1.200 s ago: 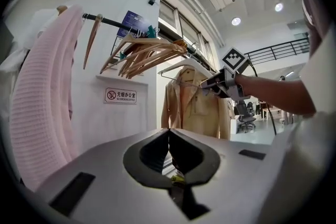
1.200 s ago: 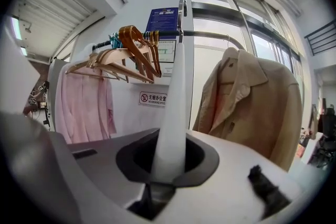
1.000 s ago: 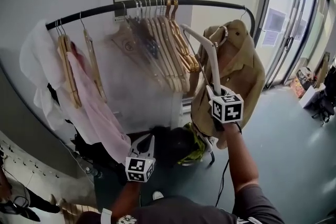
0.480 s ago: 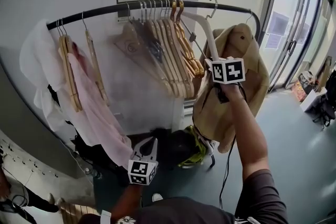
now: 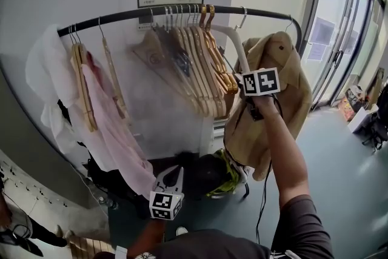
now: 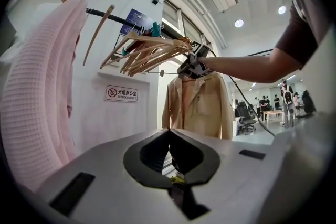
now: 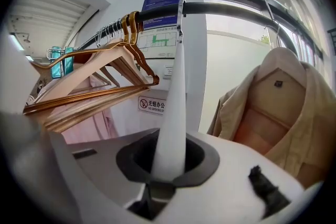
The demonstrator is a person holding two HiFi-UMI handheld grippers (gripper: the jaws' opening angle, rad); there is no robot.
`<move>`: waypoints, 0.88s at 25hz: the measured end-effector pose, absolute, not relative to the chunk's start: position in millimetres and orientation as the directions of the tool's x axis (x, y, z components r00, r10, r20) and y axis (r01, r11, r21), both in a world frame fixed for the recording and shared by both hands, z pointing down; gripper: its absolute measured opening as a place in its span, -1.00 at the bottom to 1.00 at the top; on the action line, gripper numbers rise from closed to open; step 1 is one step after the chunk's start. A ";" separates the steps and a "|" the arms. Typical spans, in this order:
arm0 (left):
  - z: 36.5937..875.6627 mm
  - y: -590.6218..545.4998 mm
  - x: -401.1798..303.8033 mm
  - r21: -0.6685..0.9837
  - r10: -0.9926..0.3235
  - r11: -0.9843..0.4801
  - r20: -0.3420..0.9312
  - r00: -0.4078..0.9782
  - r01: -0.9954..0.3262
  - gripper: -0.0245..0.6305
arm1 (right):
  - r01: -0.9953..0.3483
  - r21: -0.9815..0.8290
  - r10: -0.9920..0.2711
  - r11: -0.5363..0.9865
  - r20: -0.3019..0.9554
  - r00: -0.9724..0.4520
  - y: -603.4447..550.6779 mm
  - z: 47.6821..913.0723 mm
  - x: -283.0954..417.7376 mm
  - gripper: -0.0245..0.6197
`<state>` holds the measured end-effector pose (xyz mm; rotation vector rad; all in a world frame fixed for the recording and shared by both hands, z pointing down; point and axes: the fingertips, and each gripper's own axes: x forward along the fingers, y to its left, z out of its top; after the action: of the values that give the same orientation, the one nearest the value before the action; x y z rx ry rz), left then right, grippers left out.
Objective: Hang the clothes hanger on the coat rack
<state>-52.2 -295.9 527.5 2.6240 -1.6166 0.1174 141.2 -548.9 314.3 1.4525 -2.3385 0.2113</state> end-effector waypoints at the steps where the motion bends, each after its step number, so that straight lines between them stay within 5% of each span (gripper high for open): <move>1: 527.1 -296.2 -53.2 0.008 -0.890 -0.448 0.094 0.447 -0.894 -0.90 | -0.888 0.070 -0.831 0.454 0.392 -0.394 -549.2 314.9 141.0 -0.75; 8: 526.1 -298.0 -47.0 0.007 -0.879 -0.469 0.092 0.467 -0.883 -0.89 | -0.899 0.117 -0.877 0.423 0.304 -0.373 -549.8 304.7 147.0 -0.74; 13: 530.9 -289.4 -35.0 0.011 -0.861 -0.499 0.107 0.497 -0.867 -0.90 | -0.925 0.108 -0.925 0.364 0.156 -0.345 -530.7 297.9 168.7 -0.38; 22: 525.2 -292.3 -30.7 -0.006 -0.854 -0.513 0.101 0.510 -0.859 -0.89 | -0.952 0.040 -0.953 0.303 -0.007 -0.304 -444.7 323.6 196.1 -0.30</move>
<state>-30.7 -292.3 525.2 2.6902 -1.5273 0.1413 196.1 -444.7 323.6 1.8427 -2.5209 -0.0568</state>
